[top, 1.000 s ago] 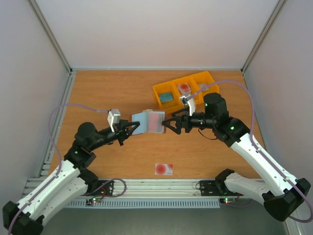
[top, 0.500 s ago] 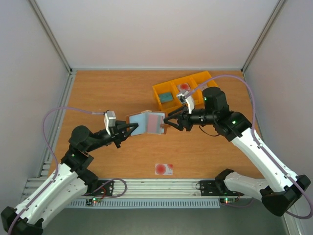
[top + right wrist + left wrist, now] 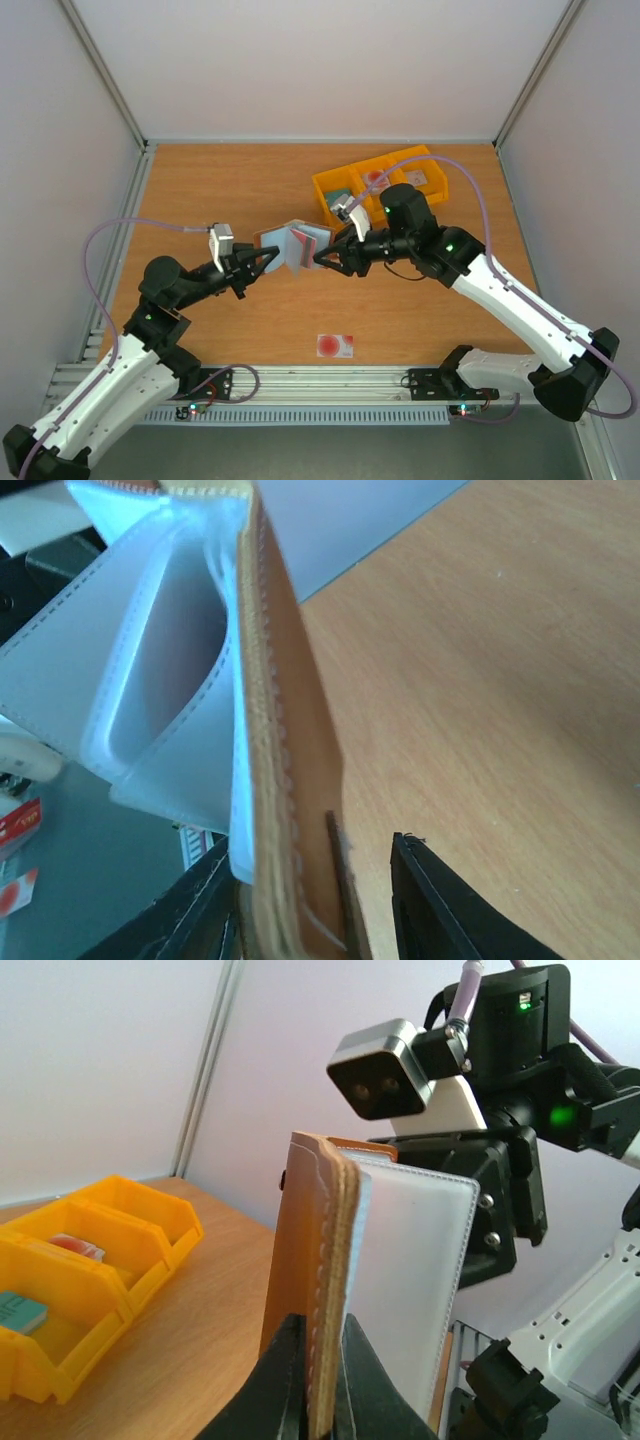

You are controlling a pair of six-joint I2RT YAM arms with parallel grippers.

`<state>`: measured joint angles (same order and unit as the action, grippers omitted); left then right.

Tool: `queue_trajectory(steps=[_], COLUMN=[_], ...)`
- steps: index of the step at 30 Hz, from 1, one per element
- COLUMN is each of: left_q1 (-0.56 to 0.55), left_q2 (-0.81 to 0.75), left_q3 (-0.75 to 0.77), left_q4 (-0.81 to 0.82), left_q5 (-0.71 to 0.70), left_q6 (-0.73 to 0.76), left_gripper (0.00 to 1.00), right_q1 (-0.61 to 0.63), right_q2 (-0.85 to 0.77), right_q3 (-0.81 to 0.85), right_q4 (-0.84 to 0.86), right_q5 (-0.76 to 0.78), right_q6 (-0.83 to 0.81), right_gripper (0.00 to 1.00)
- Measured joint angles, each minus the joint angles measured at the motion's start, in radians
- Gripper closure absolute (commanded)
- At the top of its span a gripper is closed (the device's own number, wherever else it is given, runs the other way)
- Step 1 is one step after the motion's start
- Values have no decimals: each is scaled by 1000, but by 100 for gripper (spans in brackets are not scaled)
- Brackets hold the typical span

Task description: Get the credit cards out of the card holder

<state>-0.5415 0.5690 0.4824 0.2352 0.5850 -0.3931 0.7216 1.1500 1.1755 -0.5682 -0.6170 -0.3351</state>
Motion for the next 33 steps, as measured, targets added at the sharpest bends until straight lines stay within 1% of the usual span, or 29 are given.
queue_trajectory(steps=[5, 8, 13, 16, 20, 22, 27, 29, 30, 33], left_q1=[3, -5, -5, -5, -5, -5, -5, -5, -5, -5], left_q2=[0, -3, -10, -12, -12, -12, -12, -12, -12, -11], left_q3=[-1, -1, -2, -2, -3, -3, -3, -3, -3, -10], left_q4=[1, 3, 1, 2, 2, 1, 1, 1, 1, 2], left_q5=[-17, -5, -15, -17, -17, -18, -23, -24, -24, -24], left_q6=[-3, -18, -27, -29, -38, -43, -45, -45, -47, -56], left_gripper=[100, 100, 100, 100, 100, 100, 100, 100, 100, 100], right_q1=[39, 55, 55, 55, 55, 63, 98, 104, 105, 122], right_q2=[40, 61, 27, -17, -22, -19, -17, -12, -7, 29], right_q3=[8, 19, 19, 22, 38, 38, 36, 36, 36, 40], right_q4=[17, 34, 1, -46, -71, -66, -8, 18, 31, 80], right_q5=[3, 3, 46, 96, 113, 116, 132, 138, 138, 140], right_q6=[-4, -7, -39, -61, -64, -61, -42, -31, -26, 2], right_gripper=[48, 44, 41, 36, 29, 28, 35, 40, 43, 62])
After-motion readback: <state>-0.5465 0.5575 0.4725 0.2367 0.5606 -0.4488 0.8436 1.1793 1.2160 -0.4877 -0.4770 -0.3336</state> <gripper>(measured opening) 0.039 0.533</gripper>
